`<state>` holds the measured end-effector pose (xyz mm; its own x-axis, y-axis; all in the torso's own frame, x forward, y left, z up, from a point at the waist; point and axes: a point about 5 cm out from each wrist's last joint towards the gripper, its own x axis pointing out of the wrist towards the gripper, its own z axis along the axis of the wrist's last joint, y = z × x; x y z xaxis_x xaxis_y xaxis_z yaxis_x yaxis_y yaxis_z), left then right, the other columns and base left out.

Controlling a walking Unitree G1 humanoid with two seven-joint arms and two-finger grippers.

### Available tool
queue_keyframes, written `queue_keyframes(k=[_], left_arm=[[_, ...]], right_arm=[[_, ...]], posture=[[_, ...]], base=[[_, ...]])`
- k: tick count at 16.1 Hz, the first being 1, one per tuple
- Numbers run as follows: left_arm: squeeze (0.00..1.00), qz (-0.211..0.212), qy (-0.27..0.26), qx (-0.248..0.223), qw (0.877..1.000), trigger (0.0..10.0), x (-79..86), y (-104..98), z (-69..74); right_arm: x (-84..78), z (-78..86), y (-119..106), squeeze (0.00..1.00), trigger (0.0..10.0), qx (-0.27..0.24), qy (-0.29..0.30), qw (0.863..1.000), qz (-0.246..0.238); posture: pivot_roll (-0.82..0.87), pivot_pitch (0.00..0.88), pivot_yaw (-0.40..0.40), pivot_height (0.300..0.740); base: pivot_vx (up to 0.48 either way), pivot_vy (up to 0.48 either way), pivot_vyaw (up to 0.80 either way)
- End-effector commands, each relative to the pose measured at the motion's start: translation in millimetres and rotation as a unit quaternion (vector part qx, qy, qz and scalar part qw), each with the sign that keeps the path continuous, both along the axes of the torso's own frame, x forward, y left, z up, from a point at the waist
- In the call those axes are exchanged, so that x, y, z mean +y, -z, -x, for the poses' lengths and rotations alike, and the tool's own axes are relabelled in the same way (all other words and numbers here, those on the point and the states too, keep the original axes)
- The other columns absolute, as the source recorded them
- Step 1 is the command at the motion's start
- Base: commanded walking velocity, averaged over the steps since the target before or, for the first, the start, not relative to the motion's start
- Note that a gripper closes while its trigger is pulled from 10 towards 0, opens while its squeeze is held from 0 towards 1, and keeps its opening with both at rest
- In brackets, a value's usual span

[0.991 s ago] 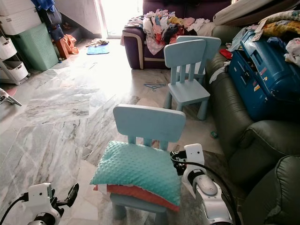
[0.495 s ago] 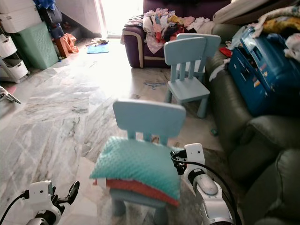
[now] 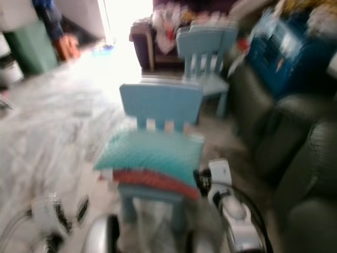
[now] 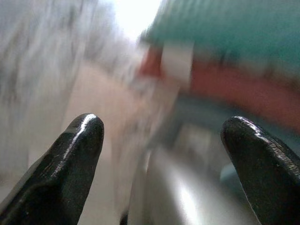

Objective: Move the pillow to the sofa

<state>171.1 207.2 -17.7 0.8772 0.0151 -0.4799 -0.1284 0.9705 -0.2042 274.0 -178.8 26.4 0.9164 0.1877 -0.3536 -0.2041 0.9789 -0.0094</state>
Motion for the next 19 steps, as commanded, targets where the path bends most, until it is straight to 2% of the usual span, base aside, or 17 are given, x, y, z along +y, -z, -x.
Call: queue_keyframes(k=[1, 7, 11, 14, 15, 16, 19], left_arm=[[0.0, -0.02, 0.0, -0.016, 1.0, 10.0, 9.7, -8.5, -8.8], [0.0, -0.023, -0.004, -0.015, 1.0, 10.0, 10.4, -8.2, -8.7], [0.0, -0.04, -0.023, -0.018, 0.999, 10.0, 15.5, -9.8, -10.2], [0.0, -0.06, -0.045, -0.035, 0.997, 10.0, 23.0, -16.5, -15.5], [0.0, -0.075, -0.055, -0.048, 0.994, 10.0, 28.5, -22.6, -20.4], [0.0, -0.095, -0.074, -0.071, 0.99, 10.0, 39.3, -32.6, -31.8], [0.0, -0.111, -0.1, -0.1, 0.984, 10.0, 52.0, -47.7, -53.9]], right_arm=[[4.5, -3.1, -4.1, 0.0, 10.0, -0.007, -0.005, 1.0, -0.007], [7.8, -4.4, -5.5, 0.0, 10.0, -0.01, -0.011, 1.0, -0.009], [9.1, -5.5, -6.8, 0.0, 10.0, -0.012, -0.013, 1.0, -0.008], [12.7, -14.9, -13.9, 0.0, 10.0, -0.025, -0.012, 1.0, -0.011], [15.5, -22.5, -20.6, 0.0, 10.0, -0.037, -0.013, 0.999, -0.013], [20.5, -36.0, -30.3, 0.0, 10.0, -0.051, -0.01, 0.998, -0.021], [34.1, -54.1, -48.6, 0.0, 10.0, -0.075, -0.016, 0.996, -0.042]], posture=[[-0.08, 0.04, 0.034, 0.545], [-0.08, 0.04, 0.034, 0.485], [-0.08, 0.04, 0.034, 0.485], [-0.07, 0.042, 0.031, 0.485], [-0.07, 0.042, 0.031, 0.485], [-0.07, 0.043, 0.031, 0.485], [-0.07, 0.057, 0.029, 0.485]], base=[[0.0, 0.0, 0.0], [0.0, 0.0, 0.0], [0.0, 0.0, 0.0], [0.0, 0.0, 0.0], [0.0, 0.0, 0.0], [0.0, 0.0, 0.0], [0.0, 0.0, 0.0]])
